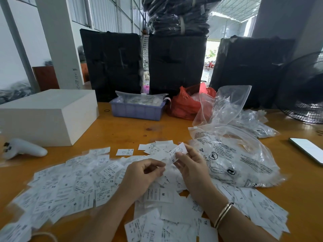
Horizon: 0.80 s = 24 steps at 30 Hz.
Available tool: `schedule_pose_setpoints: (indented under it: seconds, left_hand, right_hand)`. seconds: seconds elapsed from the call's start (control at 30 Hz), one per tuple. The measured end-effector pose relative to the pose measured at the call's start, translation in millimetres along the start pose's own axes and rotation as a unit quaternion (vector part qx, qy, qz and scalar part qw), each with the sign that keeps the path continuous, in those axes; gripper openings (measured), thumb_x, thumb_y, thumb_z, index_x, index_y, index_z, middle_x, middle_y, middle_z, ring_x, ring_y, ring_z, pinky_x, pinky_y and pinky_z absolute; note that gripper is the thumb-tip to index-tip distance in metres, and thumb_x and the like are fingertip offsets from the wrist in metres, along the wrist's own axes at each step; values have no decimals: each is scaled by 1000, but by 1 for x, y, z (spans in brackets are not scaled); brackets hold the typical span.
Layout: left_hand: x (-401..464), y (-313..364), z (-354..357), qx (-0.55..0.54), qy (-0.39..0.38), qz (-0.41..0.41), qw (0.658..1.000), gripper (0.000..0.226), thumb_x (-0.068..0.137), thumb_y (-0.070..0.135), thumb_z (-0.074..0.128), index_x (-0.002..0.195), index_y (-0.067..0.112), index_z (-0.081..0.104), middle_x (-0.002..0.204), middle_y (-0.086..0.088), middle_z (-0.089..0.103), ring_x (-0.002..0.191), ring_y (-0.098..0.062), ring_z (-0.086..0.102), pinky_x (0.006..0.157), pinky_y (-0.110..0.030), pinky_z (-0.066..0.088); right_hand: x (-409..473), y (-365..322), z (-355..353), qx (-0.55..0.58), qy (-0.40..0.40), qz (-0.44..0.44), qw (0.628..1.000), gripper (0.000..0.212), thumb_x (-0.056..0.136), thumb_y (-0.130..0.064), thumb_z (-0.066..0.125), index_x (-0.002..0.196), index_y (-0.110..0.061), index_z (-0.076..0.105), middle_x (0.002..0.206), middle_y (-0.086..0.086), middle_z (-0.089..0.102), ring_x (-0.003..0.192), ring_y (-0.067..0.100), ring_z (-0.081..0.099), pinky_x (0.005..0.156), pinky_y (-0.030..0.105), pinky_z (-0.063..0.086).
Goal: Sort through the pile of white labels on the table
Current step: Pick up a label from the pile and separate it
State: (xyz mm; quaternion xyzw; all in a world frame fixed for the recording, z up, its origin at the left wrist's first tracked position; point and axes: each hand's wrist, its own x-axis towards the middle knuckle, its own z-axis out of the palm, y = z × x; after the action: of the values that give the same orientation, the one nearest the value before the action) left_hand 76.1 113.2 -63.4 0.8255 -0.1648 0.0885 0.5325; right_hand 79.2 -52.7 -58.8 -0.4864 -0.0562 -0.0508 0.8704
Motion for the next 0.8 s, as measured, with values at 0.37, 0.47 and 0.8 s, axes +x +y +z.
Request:
schedule_pose_setpoints:
  seconds: [0.37,0.47,0.8]
  left_hand:
    - [1,1,-3,-21,39,-4,999,20,89,22,64,81,41,63,75,31,67,78,13,61,62,0,42]
    - [1,1,-2,-37,36,-11,999,12,89,30,62,83,40,65,78,31,67,79,14,61,62,-1,43]
    - [2,-2,-1,-3,45,-15,999,18,88,25,64,81,41,64,79,24,67,81,16,58,64,-3,45]
  right_hand:
    - [-3,3,2,-88,-31,47,994,15,88,1,60,97,-10,65,83,6,70,78,17,68,68,29,56]
    - [-3,5,3,-106,-23,45,993,16,89,1,59,97,-11,65,80,5,70,74,17,68,63,27,55]
    - [-7,11,6,-327,-32,-30,944,25,96,-10,50,105,-26,66,77,-7,64,69,3,58,64,19,48]
